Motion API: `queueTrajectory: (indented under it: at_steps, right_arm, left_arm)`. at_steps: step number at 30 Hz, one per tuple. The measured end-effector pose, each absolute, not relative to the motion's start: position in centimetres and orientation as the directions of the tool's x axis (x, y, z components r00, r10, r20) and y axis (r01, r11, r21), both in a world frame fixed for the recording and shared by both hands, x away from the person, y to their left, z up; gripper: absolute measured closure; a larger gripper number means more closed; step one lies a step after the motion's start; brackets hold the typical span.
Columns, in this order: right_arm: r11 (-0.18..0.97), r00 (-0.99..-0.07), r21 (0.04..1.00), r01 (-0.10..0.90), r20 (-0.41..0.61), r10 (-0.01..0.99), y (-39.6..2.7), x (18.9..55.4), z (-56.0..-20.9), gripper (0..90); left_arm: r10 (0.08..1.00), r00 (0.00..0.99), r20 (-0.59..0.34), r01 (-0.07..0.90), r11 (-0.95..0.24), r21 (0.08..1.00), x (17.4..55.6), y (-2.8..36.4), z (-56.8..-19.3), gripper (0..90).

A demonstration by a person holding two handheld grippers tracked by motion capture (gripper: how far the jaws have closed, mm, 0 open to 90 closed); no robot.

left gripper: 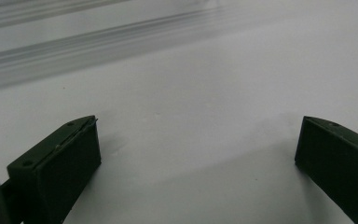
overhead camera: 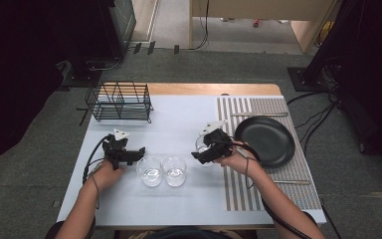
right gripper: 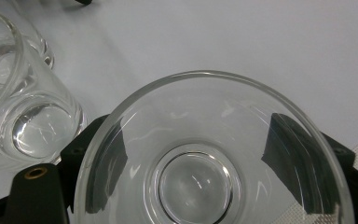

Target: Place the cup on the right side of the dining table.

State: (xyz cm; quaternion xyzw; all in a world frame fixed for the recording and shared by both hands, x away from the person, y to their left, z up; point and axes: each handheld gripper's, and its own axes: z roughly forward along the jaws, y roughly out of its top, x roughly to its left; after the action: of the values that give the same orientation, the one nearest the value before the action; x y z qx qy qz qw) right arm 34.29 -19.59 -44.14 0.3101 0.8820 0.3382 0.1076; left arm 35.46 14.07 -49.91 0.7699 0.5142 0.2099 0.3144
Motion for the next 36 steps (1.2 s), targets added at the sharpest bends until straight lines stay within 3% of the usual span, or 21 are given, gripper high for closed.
queueTrajectory:
  at_steps: [36]
  right_arm:
    - [0.505, -0.698, 0.669, 0.544, 0.027, 0.716, -20.0, 35.7, -44.1, 19.6]
  left_arm:
    - [0.924, 0.382, 0.0, 0.659, -0.272, 0.701, 35.4, 14.1, -49.9, 0.0]
